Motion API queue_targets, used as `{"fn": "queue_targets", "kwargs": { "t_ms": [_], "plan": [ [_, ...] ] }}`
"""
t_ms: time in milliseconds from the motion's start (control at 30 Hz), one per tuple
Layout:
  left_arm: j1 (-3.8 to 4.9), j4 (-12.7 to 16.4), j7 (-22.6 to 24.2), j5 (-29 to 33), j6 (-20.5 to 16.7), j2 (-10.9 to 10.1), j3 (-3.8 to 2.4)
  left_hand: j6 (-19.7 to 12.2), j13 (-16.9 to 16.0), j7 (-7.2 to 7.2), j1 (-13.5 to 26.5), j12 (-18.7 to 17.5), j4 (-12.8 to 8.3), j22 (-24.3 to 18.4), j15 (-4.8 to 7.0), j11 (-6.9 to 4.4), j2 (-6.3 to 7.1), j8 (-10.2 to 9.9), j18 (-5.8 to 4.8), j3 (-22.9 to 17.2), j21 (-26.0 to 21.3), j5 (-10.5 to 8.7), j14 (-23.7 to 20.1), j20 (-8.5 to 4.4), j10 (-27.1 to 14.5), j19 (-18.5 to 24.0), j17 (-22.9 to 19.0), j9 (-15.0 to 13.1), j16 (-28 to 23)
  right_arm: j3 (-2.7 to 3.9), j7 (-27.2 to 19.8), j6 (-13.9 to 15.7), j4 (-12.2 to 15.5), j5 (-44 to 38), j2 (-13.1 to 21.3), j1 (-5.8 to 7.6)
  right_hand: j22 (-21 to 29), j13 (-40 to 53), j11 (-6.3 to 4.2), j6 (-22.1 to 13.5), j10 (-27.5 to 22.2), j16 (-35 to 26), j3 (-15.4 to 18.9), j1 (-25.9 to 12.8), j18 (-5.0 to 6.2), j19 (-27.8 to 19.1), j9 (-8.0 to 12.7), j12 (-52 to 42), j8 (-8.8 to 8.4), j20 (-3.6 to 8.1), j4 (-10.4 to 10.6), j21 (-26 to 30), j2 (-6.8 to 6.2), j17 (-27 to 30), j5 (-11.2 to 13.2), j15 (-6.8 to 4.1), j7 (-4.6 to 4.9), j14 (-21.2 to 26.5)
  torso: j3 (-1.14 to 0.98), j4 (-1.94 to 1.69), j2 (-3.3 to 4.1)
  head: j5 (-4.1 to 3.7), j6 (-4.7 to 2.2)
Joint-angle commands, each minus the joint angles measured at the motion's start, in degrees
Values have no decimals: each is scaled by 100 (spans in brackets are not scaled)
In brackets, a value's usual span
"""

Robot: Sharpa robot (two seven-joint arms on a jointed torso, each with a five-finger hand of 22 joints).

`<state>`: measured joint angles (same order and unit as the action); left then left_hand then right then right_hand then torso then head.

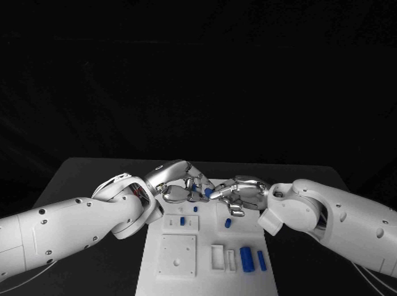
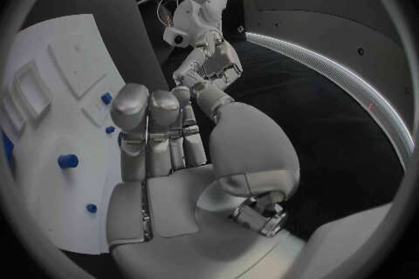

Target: Assemble the parts on the task board

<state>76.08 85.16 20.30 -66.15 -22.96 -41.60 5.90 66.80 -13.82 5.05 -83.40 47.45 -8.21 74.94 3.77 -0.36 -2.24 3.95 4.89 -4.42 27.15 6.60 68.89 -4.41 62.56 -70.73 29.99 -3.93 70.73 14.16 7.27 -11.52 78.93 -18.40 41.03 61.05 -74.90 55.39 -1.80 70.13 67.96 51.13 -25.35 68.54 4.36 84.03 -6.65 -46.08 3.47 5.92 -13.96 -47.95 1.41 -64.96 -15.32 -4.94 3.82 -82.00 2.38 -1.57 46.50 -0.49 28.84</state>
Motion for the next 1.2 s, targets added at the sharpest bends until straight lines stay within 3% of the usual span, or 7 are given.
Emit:
{"fn": "queue_targets", "kwargs": {
  "t_ms": [33, 400, 533, 667, 833, 1033, 1200],
  "plan": [
    [1, 0, -14, 78, -68, -2, 0, -131, 9, 27, -11, -27, -46, 104, -45, 36, 78, -30, -44, 13, -9, -1, -23, -16, -2, 20, 11, 15, -23, 4, -168, 203, 18, -45, 6, -9, -611, 9, -9, 66, 61, 10, -28, -21, -51, 27, -227, 8, 23, 46, 0, -26, -9, -7, -45, -34, -40, -11, -2, -1, 3, 2, 1],
    [2, -9, 27, 179, -36, -22, 0, -1737, 62, -11, 91, -78, 61, 81, -44, 1, 502, -59, -62, 77, -118, -38, -138, 4, 9, 56, -5, 60, -55, 4, -175, 322, 14, -139, 19, -25, -608, 34, -12, 77, 77, 18, -22, -27, -51, 23, -262, -6, 23, 48, -9, -18, -15, -15, -65, -36, -45, -16, 1, 1, -2, -6, 12],
    [2, -5, 71, 271, 48, -46, 0, -2306, 58, -2, 64, -43, 578, 63, -80, 43, 879, -74, -92, 71, -261, -79, -246, 32, -63, 89, -31, 78, -58, 4, -144, 408, 1, -228, 25, -28, -606, 37, -13, 78, 76, 17, -23, -30, -50, 23, -270, -3, 22, 49, -12, -11, -16, -17, -69, -36, -46, -16, 0, 4, 0, -13, 12],
    [3, -20, 128, 727, 175, -95, -1, -2050, 331, 207, 90, -451, 1027, -114, -259, 253, 959, -58, -65, 233, -644, -91, -512, 192, -346, 263, -221, 67, -341, 4, -125, 530, -22, -389, 31, -30, -606, 39, -13, 77, 79, 23, -25, -28, -50, 24, -273, -3, 22, 50, -16, -9, -17, -21, -75, -38, -46, -19, -4, 9, 2, -22, 16],
    [8, -107, 124, 1844, 362, -180, -10, -1337, 721, 285, 521, -961, 1165, -274, -345, 375, 704, 65, 24, 435, -948, 77, -511, 293, -293, 145, -355, 24, -413, 4, -101, 636, -39, -688, 46, -31, -605, 40, -14, 80, 82, 19, -31, -34, -49, 27, -283, 3, 22, 51, -22, -8, -20, -19, -79, -39, -48, -22, -6, 1, 0, -35, 16],
    [90, -368, -516, 2776, 1335, -238, -24, -886, 633, 59, 1545, -795, 1437, -190, -207, 187, 48, 649, -44, 779, -944, 439, -290, 170, 142, -67, -286, -149, -197, 4, -26, 619, -35, -1026, 65, -32, -600, 39, -17, 80, 92, 20, -46, -43, -47, 28, -302, 22, 22, 53, -36, 7, -25, -24, -59, -41, -48, -29, -8, 1, 0, -41, 32],
    [210, -613, -1327, 3024, 2671, -193, -21, -805, -12, -202, 1732, 23, 1281, 150, 7, -38, -168, 1590, -129, 869, -247, 901, -71, -56, 219, -250, 78, -1222, 483, 4, 194, 373, -27, -1379, 80, -30, -599, 31, -16, 76, 89, 14, -50, -46, -47, 27, -307, 40, 20, 52, -43, 15, -24, -22, -61, -40, -47, -28, -17, 2, -17, -41, 64]
  ]
}}
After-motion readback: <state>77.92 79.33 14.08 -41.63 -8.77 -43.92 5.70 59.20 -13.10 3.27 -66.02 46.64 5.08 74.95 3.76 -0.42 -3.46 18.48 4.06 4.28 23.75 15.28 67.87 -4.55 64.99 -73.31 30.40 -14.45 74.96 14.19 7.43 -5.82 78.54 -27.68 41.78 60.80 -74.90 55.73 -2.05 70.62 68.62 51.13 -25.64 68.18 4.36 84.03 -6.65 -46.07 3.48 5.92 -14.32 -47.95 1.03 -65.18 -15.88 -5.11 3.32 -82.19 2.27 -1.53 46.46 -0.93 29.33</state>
